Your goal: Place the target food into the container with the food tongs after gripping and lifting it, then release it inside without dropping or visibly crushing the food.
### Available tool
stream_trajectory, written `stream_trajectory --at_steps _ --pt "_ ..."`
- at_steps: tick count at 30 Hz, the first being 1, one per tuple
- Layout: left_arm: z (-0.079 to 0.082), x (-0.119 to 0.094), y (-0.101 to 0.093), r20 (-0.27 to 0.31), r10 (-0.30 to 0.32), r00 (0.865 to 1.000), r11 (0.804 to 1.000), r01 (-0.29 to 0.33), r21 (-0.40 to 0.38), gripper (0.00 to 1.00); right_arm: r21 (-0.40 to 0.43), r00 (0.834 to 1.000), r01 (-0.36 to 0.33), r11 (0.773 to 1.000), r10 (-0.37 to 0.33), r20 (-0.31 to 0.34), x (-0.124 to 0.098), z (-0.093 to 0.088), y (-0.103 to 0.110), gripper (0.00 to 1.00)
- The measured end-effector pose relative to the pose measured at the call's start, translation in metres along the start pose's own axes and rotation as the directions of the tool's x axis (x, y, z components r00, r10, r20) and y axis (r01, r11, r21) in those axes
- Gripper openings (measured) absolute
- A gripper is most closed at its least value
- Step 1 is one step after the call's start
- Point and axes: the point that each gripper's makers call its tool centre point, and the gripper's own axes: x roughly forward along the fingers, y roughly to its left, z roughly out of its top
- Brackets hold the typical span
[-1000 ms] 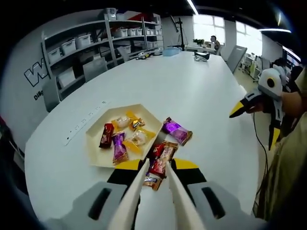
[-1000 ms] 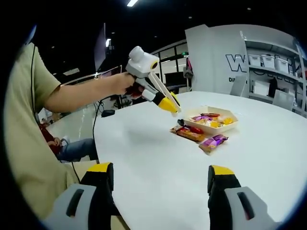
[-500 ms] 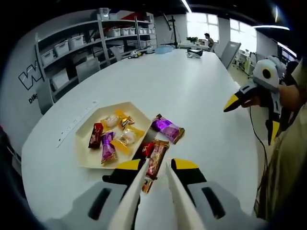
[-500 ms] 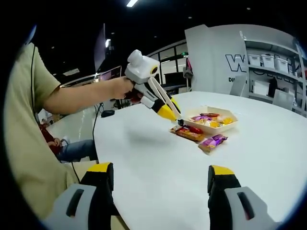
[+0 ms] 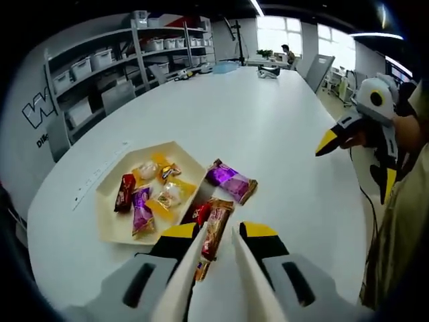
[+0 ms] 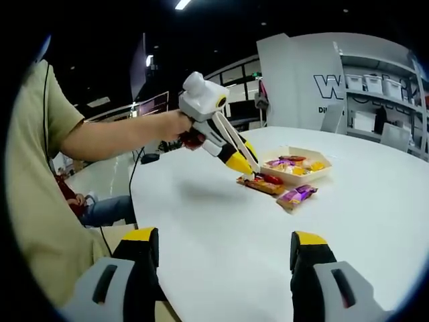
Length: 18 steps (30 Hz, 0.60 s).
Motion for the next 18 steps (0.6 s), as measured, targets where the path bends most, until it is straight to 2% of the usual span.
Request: stream_trajectory --at_steps 16,18 --pt "-0.014 0.013 0.001 -0.04 -0.018 0.999 0.999 0.016 -0.04 0.23 0.009 1.0 0.003 1.0 -0.003 -0.001 -0.001 -0.003 -0.003 0.79" --pt "-0.014 0.013 0.001 -0.032 -0.018 0.999 0.999 0.017 -0.044 0.23 0.01 1.0 0.003 1.0 -0.003 -0.001 -0.001 -0.003 -0.003 0.79"
